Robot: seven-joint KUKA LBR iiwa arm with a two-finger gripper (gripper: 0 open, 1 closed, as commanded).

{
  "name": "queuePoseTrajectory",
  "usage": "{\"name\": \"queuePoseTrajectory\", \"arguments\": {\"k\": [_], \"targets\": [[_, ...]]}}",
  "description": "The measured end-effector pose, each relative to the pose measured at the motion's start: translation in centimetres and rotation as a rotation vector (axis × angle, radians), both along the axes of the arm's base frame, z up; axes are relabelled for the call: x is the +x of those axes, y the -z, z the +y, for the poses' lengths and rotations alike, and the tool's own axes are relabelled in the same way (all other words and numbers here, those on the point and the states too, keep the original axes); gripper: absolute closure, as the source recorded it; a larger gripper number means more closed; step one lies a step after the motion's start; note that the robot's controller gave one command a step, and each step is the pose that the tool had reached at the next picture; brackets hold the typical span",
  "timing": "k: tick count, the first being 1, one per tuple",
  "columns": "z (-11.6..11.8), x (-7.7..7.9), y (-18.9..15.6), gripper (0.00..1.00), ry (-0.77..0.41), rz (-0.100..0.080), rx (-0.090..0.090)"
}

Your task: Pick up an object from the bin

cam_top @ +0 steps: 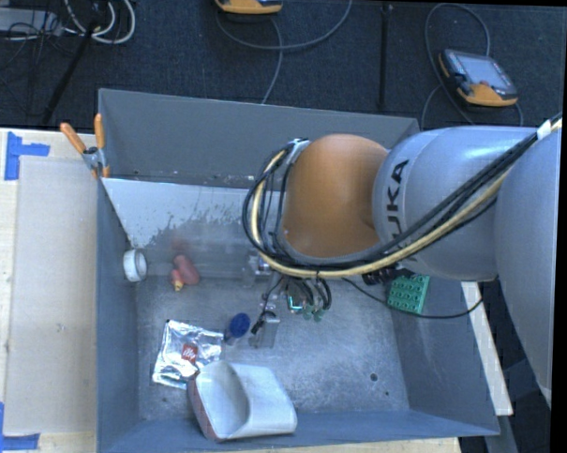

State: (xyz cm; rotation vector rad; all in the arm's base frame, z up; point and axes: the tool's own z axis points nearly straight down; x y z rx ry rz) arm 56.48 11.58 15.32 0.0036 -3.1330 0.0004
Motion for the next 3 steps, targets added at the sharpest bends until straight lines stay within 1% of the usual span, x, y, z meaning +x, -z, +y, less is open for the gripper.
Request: {"name": "queuePoseTrajectory", "arguments": {"k": [1,2,3], "targets": [[6.2,-2.8,8.8,0.0,-0.058,0.0,0.001],[5.5,4.2,-1.2,0.0,-0.147,-0.022,0.002],[5.5,-0.1,7.4,0.0,-0.122,0.002,0.0]]}}
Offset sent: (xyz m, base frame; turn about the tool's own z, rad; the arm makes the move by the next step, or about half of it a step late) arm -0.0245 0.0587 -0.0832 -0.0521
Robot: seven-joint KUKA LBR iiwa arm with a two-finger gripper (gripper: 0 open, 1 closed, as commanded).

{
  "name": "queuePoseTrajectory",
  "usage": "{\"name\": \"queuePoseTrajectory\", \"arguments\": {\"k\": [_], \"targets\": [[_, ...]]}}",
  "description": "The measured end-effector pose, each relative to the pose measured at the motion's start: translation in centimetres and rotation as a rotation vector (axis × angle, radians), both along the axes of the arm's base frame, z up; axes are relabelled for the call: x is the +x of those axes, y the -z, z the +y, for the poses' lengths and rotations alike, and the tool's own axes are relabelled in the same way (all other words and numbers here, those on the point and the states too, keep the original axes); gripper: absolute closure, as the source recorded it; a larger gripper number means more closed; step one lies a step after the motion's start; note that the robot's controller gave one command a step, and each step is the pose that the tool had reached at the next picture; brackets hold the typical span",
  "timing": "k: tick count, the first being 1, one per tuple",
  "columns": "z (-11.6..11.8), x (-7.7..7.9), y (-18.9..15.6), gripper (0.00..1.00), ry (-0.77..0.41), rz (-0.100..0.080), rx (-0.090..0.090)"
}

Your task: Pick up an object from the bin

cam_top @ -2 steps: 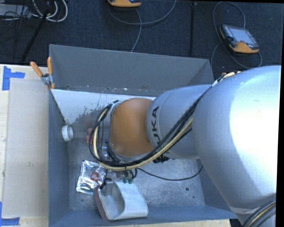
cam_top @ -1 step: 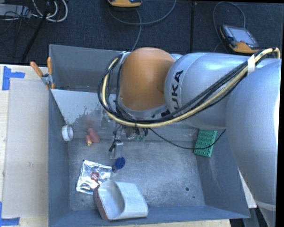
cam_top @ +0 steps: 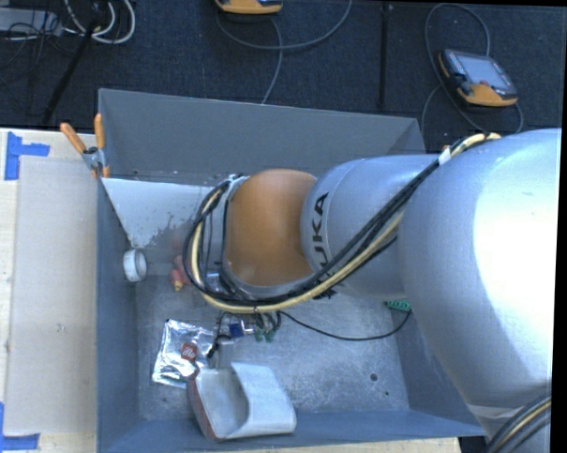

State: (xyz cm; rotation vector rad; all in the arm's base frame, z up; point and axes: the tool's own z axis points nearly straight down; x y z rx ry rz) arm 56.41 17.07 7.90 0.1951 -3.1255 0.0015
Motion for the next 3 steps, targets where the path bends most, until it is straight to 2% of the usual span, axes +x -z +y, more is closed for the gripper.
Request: {"name": "queuePoseTrajectory", "arguments": {"k": [1,2,3], "targets": [[0.6,-2.2,1.0,0.0,-0.154,-0.008,0.002],[0.6,-2.2,0.9,1.0,-0.15,-0.008,0.003],[0.2,-0.7,-15.2,1.0,-0.144,-0.019,0.003]]}}
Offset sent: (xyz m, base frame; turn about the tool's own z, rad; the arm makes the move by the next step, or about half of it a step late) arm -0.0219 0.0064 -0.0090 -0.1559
